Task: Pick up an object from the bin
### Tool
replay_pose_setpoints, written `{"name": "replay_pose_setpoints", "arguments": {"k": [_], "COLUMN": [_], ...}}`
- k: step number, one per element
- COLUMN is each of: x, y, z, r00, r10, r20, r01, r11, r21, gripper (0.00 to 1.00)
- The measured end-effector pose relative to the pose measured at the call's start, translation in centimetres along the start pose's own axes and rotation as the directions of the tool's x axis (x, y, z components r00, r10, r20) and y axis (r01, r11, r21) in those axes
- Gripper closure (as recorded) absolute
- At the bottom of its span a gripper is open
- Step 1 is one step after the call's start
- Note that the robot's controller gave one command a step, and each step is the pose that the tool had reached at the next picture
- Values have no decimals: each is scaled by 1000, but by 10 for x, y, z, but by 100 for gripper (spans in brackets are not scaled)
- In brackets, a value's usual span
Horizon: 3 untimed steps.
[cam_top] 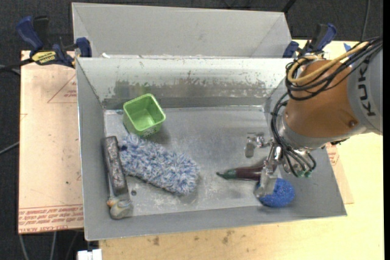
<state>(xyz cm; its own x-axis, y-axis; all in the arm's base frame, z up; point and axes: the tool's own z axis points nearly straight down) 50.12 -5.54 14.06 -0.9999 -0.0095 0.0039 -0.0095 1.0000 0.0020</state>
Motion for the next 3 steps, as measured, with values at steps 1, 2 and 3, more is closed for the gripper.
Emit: {"name": "replay_pose_setpoints", "arguments": {"k": [1,2,3], "x": [-11,-23,-32], "y": [-6,-2,-10], "z": [22,34,64], "r00": [997,999,1000], "r10": [82,52,13], "r20": [6,5,6], "r01": [-82,-52,-13], "r11": [997,999,1000], "r21": [3,0,1], "gripper": [0,0,0]}}
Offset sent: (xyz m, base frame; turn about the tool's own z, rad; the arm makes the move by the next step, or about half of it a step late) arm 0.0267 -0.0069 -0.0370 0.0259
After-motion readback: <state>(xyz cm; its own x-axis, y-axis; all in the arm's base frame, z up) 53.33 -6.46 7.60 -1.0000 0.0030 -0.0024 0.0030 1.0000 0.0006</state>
